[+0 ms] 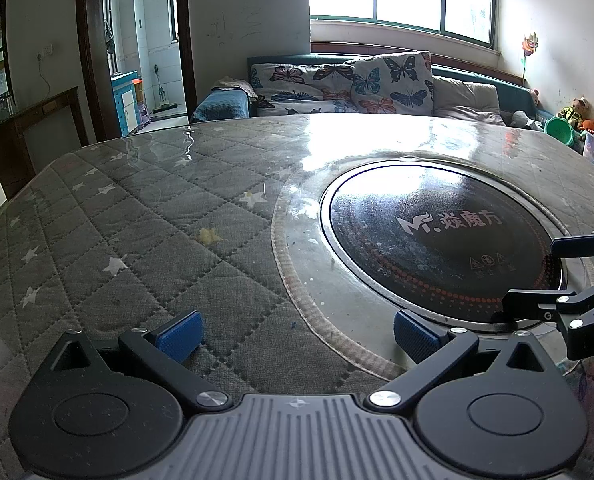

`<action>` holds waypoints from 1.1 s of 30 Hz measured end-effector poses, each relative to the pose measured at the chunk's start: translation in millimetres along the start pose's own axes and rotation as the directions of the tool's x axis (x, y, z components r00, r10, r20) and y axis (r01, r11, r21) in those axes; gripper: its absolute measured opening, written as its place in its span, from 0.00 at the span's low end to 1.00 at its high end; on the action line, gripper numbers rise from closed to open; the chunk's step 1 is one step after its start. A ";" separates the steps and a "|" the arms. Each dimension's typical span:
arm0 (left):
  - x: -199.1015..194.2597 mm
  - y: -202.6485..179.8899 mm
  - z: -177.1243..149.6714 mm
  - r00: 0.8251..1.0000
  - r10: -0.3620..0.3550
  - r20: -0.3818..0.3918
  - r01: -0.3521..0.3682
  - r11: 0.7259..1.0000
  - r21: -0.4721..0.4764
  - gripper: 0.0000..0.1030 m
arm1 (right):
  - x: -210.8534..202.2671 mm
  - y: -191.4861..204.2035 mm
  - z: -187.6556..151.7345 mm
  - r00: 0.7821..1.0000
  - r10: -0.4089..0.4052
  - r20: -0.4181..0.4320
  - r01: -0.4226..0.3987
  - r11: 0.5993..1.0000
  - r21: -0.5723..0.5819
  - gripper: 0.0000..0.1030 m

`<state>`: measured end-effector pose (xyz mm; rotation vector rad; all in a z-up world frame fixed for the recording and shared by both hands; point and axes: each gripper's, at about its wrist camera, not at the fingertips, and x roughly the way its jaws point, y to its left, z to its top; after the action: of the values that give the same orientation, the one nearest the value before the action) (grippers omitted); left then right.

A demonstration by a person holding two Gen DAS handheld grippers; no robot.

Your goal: Fold clothes

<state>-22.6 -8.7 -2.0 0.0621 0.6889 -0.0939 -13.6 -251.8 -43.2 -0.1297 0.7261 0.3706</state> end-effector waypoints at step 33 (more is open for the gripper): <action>-0.4 -1.8 -0.2 1.000 0.000 0.000 0.000 1.000 -0.001 1.00 | 0.0 0.1 0.2 1.000 0.000 0.000 0.000 1.000 0.000 1.00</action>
<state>-23.2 -10.5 -1.9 0.0611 0.6885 -0.0937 -13.5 -251.7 -43.1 -0.1295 0.7266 0.3704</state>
